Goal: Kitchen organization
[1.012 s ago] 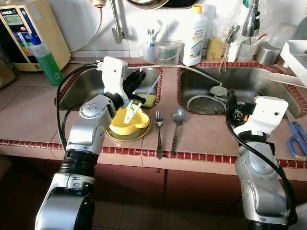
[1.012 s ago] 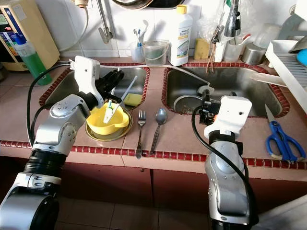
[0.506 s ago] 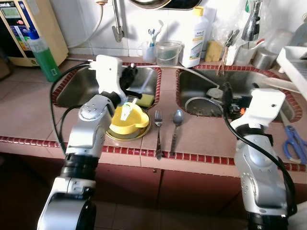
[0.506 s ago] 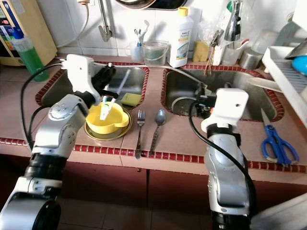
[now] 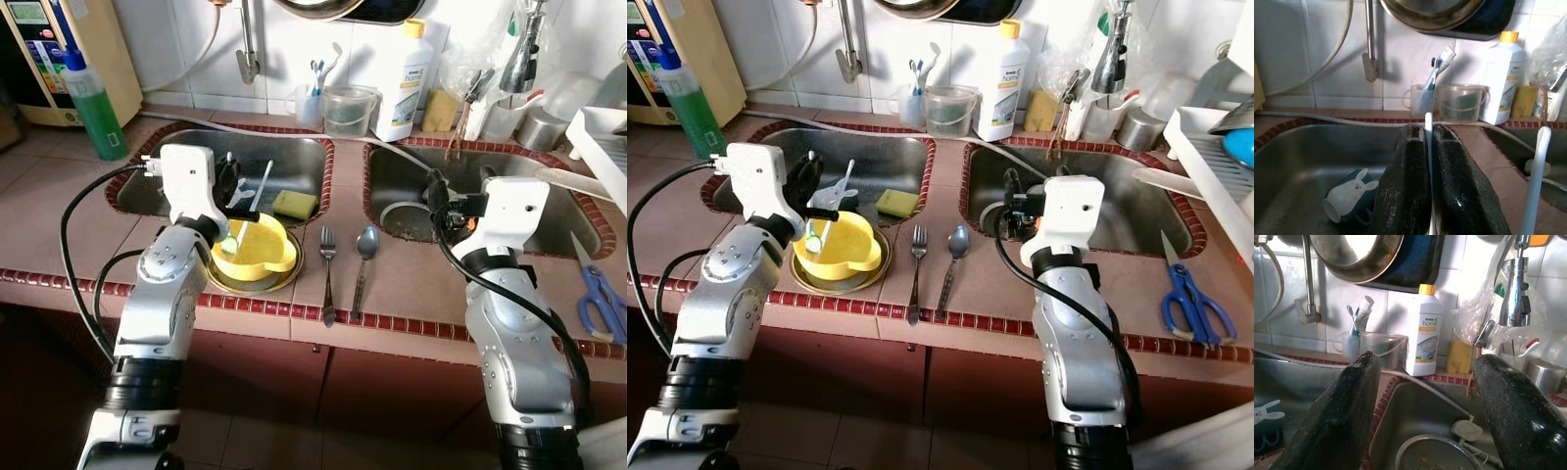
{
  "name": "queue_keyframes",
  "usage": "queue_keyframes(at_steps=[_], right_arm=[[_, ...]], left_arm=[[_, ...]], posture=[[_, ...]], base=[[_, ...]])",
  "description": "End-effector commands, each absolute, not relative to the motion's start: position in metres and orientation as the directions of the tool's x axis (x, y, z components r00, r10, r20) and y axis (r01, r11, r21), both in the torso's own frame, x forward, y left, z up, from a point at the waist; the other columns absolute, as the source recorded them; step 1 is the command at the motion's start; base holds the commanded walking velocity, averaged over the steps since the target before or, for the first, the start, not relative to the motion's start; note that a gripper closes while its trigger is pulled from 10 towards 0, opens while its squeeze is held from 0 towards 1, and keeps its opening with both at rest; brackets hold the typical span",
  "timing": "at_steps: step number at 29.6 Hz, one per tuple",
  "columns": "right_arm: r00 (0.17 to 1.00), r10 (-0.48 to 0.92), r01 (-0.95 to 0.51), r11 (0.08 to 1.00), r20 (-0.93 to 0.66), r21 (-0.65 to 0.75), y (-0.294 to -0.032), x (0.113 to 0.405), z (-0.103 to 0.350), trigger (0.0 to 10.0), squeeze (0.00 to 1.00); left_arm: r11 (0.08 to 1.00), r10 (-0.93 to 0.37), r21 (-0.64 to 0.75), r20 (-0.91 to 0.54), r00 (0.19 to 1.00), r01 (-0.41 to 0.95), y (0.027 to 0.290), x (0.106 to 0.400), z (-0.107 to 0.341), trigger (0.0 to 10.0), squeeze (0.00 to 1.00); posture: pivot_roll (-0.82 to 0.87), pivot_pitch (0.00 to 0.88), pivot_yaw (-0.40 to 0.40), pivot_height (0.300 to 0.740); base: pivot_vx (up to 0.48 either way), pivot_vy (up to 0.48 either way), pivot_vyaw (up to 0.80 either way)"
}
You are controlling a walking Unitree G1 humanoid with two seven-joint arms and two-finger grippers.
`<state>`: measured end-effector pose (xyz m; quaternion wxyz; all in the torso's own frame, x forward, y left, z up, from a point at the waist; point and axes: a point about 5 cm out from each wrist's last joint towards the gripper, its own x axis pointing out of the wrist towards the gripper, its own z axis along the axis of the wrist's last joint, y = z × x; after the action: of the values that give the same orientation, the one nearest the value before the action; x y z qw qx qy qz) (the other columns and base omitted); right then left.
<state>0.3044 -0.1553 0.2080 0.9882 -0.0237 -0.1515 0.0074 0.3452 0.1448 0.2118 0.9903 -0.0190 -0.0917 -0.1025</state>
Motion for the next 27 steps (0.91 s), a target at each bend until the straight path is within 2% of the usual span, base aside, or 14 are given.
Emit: queue_keyframes(at_steps=[1,18,23,27], right_arm=[[0.954,0.015,-0.003,0.999,0.3,-0.043,-0.156,0.305,0.208,10.0,0.0],[0.949,-0.02,0.033,0.999,0.316,-0.036,-0.16,0.301,0.208,10.0,0.0],[0.947,-0.019,0.029,0.999,0.32,-0.027,-0.157,0.301,0.208,10.0,0.0],[0.947,-0.021,0.03,0.999,0.32,-0.023,-0.156,0.3,0.207,10.0,0.0]], left_arm=[[0.977,-0.204,-0.02,0.191,0.96,0.212,0.143,0.343,0.214,10.0,0.0],[0.955,-0.283,-0.018,0.235,0.93,0.295,0.123,0.346,0.237,10.0,0.0],[0.947,-0.295,-0.027,0.317,0.901,0.32,0.121,0.345,0.262,10.0,0.0],[0.946,-0.297,-0.029,0.327,0.897,0.323,0.123,0.346,0.265,10.0,0.0]], posture=[[-0.09,0.0,-0.017,0.703],[-0.1,0.0,0.008,0.703],[-0.1,0.0,0.017,0.703],[-0.1,0.0,0.02,0.703]], base=[[0.0,0.0,0.0],[0.0,0.0,0.0],[0.0,0.0,0.0],[0.0,0.0,0.0]])
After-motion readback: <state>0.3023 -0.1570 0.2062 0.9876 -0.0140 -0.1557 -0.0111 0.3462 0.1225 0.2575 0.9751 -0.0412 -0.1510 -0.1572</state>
